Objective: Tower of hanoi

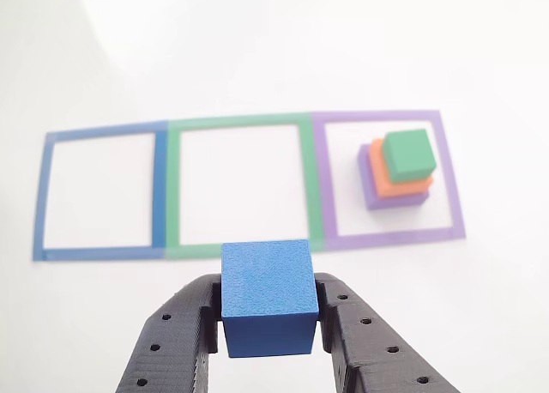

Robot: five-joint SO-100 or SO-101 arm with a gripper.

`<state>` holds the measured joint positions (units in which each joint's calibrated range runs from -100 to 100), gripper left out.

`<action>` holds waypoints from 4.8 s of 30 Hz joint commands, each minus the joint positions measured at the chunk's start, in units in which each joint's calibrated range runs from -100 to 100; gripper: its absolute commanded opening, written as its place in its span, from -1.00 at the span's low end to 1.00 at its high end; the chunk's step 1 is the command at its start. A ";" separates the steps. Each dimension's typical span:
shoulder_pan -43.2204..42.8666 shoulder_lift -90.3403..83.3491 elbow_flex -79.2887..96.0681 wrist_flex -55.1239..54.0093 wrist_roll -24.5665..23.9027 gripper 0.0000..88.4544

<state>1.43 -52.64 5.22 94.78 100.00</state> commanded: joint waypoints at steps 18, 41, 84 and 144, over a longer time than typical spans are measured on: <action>4.02 -2.97 71.79 -75.56 0.00 -0.96; -1.93 42.70 77.06 -137.48 0.00 -0.94; -2.31 65.38 67.61 -149.54 0.00 -0.52; 17.97 -10.74 27.81 -22.46 0.00 -0.56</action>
<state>18.22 -61.42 30.29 78.25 100.00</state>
